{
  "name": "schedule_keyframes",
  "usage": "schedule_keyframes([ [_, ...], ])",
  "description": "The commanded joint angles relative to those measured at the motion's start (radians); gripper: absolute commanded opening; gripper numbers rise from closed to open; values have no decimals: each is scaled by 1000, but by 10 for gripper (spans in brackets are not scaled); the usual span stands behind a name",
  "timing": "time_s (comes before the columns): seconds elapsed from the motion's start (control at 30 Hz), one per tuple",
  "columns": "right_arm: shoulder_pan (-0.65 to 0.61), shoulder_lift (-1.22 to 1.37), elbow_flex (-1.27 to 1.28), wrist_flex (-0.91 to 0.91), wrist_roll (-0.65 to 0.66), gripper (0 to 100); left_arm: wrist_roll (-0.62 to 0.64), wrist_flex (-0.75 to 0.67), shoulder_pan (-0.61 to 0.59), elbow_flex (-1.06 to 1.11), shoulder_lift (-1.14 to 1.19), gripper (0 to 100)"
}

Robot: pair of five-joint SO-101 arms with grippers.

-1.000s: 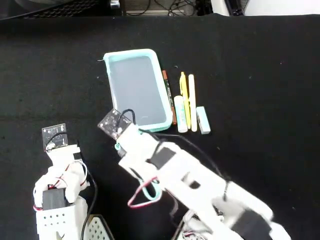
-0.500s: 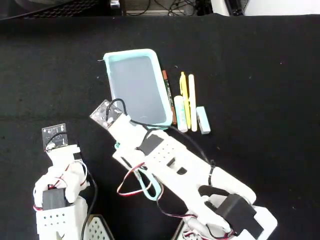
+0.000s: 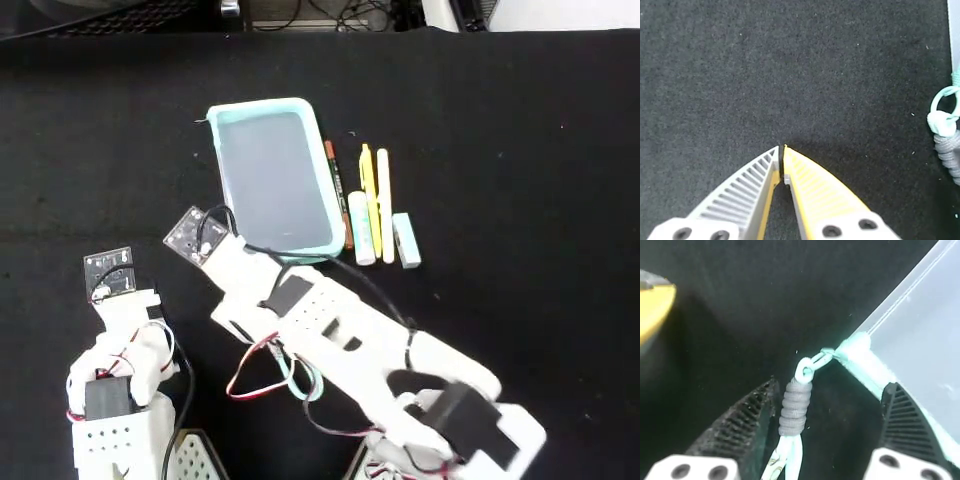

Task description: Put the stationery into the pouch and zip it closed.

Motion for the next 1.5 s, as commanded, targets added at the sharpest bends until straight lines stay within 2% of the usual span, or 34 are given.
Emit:
schedule_keyframes([
  [0.0,-8,108,-110,-14,-38,332,-11,5,5,13,-9,30],
  [0.1,-6,225,-188,5,-58,332,-11,5,5,13,-9,30],
  [0.23,-8,298,-331,163,-49,314,-11,5,5,13,-9,30],
  [0.37,-6,348,-410,310,-48,186,-11,5,5,13,-9,30],
  [0.53,3,360,-420,330,-48,9,-11,5,5,13,-9,30],
  [0.73,51,312,-386,331,-48,12,-11,5,5,13,-9,30],
  [0.9,109,82,-209,331,-44,12,-11,5,5,13,-9,30],
  [1.1,186,-171,24,330,97,19,-11,5,5,13,-9,30],
  [1.3,224,-171,85,331,100,240,-11,5,5,13,-9,30],
  [1.47,221,-157,42,330,98,231,-11,5,5,13,-9,30],
])
